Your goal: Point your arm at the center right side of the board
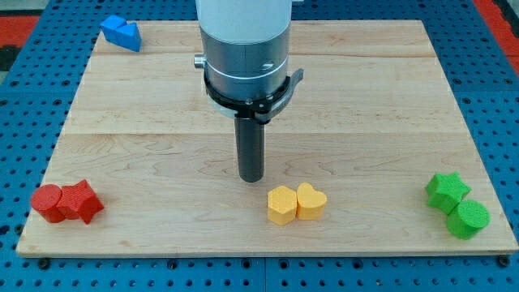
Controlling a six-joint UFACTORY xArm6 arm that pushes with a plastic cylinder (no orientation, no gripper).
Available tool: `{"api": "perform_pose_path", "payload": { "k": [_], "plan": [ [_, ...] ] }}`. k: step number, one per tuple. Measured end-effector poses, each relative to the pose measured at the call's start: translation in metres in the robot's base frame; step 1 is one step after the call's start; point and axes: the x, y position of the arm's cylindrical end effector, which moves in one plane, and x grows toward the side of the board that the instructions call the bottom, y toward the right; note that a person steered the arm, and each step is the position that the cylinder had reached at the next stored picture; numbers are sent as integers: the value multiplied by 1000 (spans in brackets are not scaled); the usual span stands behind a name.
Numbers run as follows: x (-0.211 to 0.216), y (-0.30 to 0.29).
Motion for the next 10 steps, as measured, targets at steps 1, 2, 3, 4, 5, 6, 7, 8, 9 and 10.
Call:
{"api": "perform_pose_path", "payload": {
  "k": [1, 2, 3, 4, 5, 6, 7, 8, 9, 10],
  "plan": [
    [-31, 1],
    [-68, 20],
    [-81, 41],
    [-83, 41],
    [-115, 71],
    [-121, 155],
    [-121, 163],
    [-122, 169],
    [-121, 240],
    [-112, 328]
  ]
}}
